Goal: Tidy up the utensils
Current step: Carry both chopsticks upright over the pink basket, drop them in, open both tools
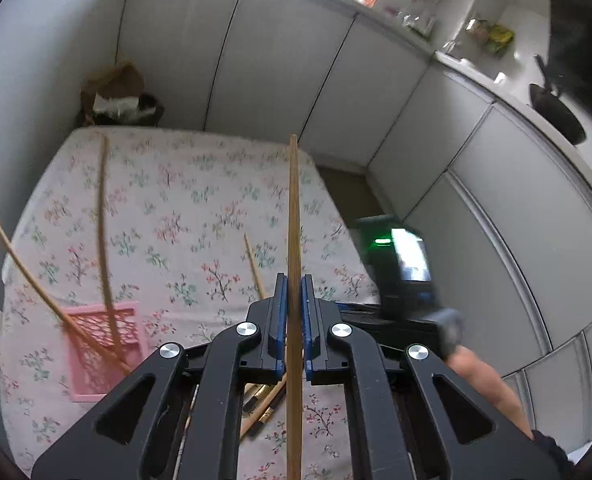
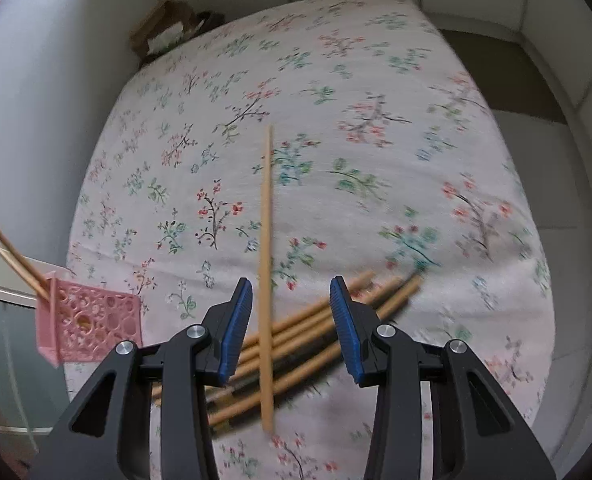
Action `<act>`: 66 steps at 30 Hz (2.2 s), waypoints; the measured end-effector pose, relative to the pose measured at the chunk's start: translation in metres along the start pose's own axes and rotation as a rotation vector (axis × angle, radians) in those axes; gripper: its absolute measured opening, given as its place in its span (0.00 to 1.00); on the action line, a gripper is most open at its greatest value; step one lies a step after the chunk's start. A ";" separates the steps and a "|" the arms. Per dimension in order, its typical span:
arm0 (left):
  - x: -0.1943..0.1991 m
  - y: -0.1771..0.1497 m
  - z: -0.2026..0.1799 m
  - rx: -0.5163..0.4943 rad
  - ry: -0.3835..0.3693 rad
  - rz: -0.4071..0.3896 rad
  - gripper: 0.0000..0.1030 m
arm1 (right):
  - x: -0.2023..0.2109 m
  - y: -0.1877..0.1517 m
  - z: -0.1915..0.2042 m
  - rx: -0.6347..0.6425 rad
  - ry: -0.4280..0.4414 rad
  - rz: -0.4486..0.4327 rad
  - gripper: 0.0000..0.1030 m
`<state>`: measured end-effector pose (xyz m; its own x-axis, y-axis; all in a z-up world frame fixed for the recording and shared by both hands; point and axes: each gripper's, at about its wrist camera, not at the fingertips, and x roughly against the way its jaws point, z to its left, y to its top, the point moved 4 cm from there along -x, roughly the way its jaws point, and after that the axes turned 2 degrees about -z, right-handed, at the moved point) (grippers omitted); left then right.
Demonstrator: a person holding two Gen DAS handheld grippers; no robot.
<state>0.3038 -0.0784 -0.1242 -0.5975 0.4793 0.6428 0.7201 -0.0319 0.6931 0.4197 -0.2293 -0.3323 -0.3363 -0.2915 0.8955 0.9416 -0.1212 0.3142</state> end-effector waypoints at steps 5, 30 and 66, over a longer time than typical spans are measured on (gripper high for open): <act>0.026 0.005 0.002 -0.022 -0.020 -0.045 0.06 | -0.019 0.010 0.023 0.067 -0.037 0.001 0.39; 0.084 0.028 0.085 0.078 0.034 -0.355 0.06 | 0.147 0.020 0.074 0.095 0.194 -0.626 0.07; 0.071 0.014 0.118 0.002 0.141 -0.248 0.18 | 0.110 -0.020 0.164 0.149 0.283 -0.849 0.07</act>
<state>0.3128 0.0584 -0.1073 -0.7985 0.3460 0.4926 0.5462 0.0727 0.8345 0.3668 -0.1032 -0.1880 -0.8914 -0.3851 0.2391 0.3608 -0.2837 0.8885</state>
